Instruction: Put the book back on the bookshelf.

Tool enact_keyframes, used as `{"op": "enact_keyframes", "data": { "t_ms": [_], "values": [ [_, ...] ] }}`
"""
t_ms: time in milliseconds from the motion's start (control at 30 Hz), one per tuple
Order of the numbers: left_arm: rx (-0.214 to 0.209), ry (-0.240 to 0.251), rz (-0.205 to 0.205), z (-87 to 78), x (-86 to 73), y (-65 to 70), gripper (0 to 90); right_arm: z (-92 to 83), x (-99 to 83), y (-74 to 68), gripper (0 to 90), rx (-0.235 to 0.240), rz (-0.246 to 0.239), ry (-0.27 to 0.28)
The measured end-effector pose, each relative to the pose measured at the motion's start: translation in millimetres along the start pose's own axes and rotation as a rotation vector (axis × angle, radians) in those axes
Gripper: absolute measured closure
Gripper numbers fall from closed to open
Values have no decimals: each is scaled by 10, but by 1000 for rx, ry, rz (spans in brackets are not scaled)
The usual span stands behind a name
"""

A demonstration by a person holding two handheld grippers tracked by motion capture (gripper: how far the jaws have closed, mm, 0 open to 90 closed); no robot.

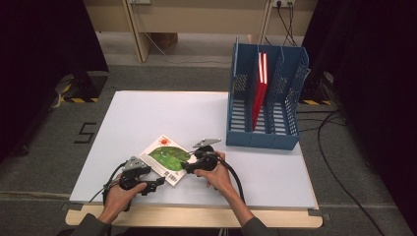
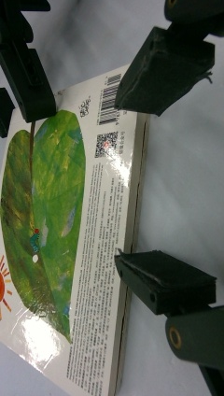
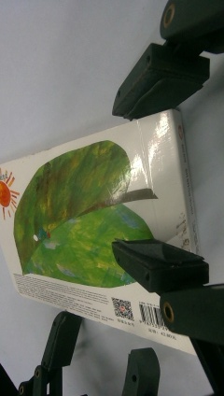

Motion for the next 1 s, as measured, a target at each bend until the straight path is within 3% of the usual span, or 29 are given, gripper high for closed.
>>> {"op": "enact_keyframes", "data": {
  "t_ms": [167,300,400,500,633,700,1000],
  "values": [
    [-8,5,0,5,5,-2,222,-57,-43,14,343,29,23,-17],
    [-51,9,-14,10,10,20,245,-137,-152,-25,353,38,7,-35],
    [-56,8,-6,27,19,47,248,-211,-237,-48,357,65,21,-52],
    [-65,7,3,49,32,82,253,-272,-297,-71,363,72,4,-53],
    [-74,2,9,65,44,119,265,-333,-335,-60,383,65,25,-35],
    [-77,2,7,64,44,117,265,-338,-316,-40,388,82,55,-19],
    [-102,-5,-12,42,32,119,311,-164,-187,-2,377,60,77,-2]
  ]
}}
Point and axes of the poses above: each handheld gripper's, and its own axes: z roughly forward along the jaws, x roughly out of its top, y roughly to its right, the point moved 3 cm from there along z, roughly forward along the jaws, and after that the axes turned 11 degrees about -y, right-handed, at the moved point
